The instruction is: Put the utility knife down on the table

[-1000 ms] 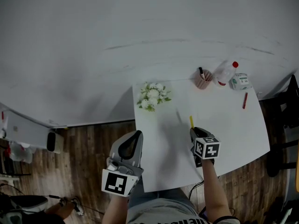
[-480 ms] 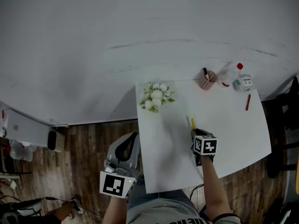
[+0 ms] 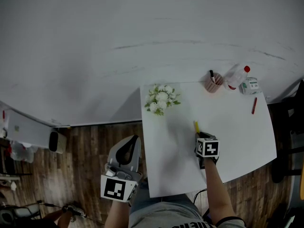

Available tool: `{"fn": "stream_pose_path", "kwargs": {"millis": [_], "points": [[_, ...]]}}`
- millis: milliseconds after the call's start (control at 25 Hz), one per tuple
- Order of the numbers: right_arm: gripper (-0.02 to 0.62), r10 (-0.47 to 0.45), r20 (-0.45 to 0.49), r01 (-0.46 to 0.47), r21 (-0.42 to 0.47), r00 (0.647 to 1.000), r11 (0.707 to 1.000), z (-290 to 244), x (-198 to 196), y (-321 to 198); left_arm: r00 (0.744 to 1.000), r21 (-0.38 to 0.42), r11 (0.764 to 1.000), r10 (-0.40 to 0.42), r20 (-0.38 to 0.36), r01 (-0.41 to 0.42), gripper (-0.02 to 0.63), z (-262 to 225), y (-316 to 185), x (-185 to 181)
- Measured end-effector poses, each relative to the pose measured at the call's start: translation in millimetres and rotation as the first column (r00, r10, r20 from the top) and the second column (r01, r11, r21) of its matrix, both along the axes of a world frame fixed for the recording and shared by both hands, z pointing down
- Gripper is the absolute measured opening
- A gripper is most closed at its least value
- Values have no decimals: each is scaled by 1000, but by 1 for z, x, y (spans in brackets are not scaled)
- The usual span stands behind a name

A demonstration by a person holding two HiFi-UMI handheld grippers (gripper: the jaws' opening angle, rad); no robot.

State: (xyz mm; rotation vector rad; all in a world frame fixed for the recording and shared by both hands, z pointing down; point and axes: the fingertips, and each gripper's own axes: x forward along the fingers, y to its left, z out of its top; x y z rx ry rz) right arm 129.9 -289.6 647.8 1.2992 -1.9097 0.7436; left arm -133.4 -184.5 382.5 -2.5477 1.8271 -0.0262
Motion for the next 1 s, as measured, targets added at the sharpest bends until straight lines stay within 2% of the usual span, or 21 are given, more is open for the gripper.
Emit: {"fn": "stream_pose_path", "kwargs": {"millis": [640, 1000], "points": [[67, -34, -36, 34, 8, 999, 999, 1, -2, -1, 1000, -1, 1000, 0, 7, 0, 5, 0, 4, 2], [83, -56, -5, 56, 52, 998, 997, -9, -7, -3, 1000, 2, 1000, -6, 9, 6, 5, -2, 11, 3]]}}
